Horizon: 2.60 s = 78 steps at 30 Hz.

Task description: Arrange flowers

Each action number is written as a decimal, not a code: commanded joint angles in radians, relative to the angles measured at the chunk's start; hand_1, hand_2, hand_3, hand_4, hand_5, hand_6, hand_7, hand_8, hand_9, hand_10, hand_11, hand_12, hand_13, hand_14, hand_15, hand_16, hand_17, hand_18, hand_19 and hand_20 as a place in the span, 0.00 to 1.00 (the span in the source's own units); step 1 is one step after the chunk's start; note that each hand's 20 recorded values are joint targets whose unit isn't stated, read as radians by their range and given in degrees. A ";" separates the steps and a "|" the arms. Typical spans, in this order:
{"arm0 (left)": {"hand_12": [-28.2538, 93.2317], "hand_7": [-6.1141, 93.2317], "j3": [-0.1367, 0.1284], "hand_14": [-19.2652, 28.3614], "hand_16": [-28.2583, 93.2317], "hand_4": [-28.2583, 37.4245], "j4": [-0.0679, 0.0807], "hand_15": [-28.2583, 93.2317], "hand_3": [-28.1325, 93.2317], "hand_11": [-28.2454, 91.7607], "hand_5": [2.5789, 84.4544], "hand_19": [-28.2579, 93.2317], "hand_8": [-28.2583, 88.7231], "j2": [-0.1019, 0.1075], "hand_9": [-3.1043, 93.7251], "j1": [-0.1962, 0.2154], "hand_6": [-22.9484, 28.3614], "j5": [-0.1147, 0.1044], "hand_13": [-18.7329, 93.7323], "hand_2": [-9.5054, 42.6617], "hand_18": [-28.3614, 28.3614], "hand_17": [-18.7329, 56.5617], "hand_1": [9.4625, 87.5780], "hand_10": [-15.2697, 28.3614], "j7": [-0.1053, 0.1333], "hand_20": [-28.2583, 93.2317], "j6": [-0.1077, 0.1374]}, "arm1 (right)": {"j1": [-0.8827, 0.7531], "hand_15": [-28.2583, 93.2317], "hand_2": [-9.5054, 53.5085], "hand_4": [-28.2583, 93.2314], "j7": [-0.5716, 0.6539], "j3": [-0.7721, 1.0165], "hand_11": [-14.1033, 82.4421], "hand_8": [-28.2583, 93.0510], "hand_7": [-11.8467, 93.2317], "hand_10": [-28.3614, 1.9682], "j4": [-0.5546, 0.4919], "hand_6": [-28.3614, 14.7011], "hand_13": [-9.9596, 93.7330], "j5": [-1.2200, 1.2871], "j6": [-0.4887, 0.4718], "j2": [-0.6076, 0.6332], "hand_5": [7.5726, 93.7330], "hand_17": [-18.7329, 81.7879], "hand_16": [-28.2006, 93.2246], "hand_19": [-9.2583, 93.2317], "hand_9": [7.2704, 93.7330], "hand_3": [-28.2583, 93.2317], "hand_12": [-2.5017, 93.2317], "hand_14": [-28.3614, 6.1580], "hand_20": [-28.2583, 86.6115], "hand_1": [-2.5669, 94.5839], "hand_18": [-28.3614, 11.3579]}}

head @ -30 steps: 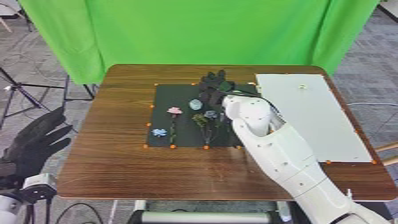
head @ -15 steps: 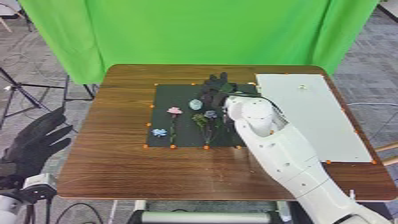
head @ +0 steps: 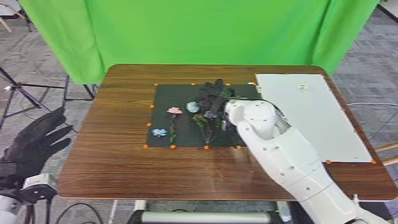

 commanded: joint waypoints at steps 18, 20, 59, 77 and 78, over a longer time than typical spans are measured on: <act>0.37 0.27 0.002 0.64 0.26 0.00 0.000 0.39 0.82 0.35 0.23 0.55 0.15 -0.001 0.22 0.004 0.45 0.000 0.30 0.15 0.84 0.11 0.17 0.54 -0.007 0.29 -0.002 | 0.005 0.20 0.69 0.35 0.020 -0.039 0.17 0.15 0.25 0.41 -0.036 0.56 0.29 -0.033 0.101 -0.017 0.37 0.09 0.62 0.50 0.27 1.00 0.30 0.47 0.49 0.03 0.19; 0.37 0.27 0.003 0.64 0.26 0.00 0.001 0.39 0.82 0.35 0.23 0.55 0.15 0.000 0.22 0.001 0.45 0.001 0.30 0.15 0.84 0.11 0.17 0.54 -0.008 0.29 -0.005 | 0.009 0.20 0.68 0.35 0.015 -0.045 0.17 0.15 0.25 0.42 -0.027 0.58 0.29 -0.059 0.085 -0.026 0.37 0.09 0.62 0.50 0.27 1.00 0.30 0.47 0.49 0.04 0.19; 0.37 0.26 -0.001 0.65 0.26 0.00 -0.001 0.39 0.82 0.34 0.23 0.55 0.15 -0.014 0.22 0.012 0.46 0.001 0.30 0.15 0.84 0.11 0.17 0.55 0.003 0.29 -0.001 | 0.030 0.25 0.34 0.05 0.317 0.057 0.18 0.15 0.26 0.44 0.029 0.58 0.36 0.082 0.300 0.174 0.29 0.17 0.56 0.51 0.29 0.95 0.28 0.45 0.49 0.13 0.18; 0.38 0.25 -0.001 0.65 0.27 0.00 -0.001 0.39 0.81 0.34 0.23 0.55 0.16 -0.020 0.22 0.014 0.46 0.003 0.29 0.16 0.84 0.11 0.17 0.55 0.019 0.29 -0.002 | 0.064 0.29 0.10 0.00 0.441 0.148 0.22 0.13 0.32 0.49 0.264 0.51 0.39 0.094 0.368 0.325 0.22 0.32 0.40 0.49 0.24 0.96 0.23 0.62 0.40 0.29 0.39; 0.38 0.25 -0.001 0.65 0.27 0.00 -0.001 0.39 0.81 0.34 0.23 0.55 0.16 -0.019 0.22 0.014 0.46 0.002 0.29 0.16 0.84 0.11 0.17 0.55 0.018 0.29 -0.003 | 0.062 0.29 0.10 0.00 0.439 0.157 0.23 0.13 0.33 0.49 0.270 0.51 0.39 0.088 0.356 0.323 0.22 0.32 0.40 0.49 0.24 0.96 0.23 0.62 0.40 0.29 0.40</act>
